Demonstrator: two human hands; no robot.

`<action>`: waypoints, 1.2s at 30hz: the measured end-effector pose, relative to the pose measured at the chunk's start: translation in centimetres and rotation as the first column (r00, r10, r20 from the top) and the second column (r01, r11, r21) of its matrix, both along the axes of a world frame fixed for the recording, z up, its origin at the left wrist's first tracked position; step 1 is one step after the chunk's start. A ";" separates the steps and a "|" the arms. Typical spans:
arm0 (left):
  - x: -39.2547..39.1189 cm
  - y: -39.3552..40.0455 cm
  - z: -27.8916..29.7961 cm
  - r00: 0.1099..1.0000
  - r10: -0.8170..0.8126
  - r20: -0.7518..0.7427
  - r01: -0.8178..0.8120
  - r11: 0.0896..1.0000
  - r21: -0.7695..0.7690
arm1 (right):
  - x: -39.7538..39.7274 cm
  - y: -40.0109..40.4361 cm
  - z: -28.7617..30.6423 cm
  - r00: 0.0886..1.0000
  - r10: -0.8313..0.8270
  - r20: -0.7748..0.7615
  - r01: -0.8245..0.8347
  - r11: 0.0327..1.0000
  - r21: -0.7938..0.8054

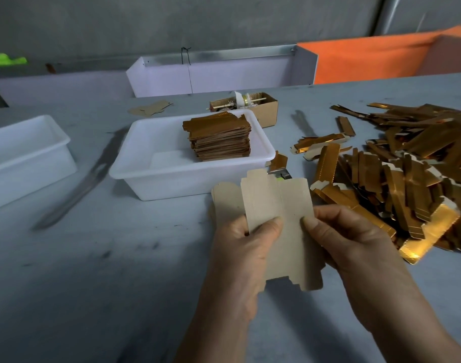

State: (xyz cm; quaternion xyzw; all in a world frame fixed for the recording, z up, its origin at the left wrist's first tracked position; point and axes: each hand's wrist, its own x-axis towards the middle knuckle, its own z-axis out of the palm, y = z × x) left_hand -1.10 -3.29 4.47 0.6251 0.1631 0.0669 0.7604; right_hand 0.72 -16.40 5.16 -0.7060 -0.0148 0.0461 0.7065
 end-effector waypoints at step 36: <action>-1.5 0.7 0.1 0.944 -0.329 0.014 0.319 0.926 0.204 | -0.2 0.0 0.7 0.992 0.126 -0.029 -0.126 0.992 -0.008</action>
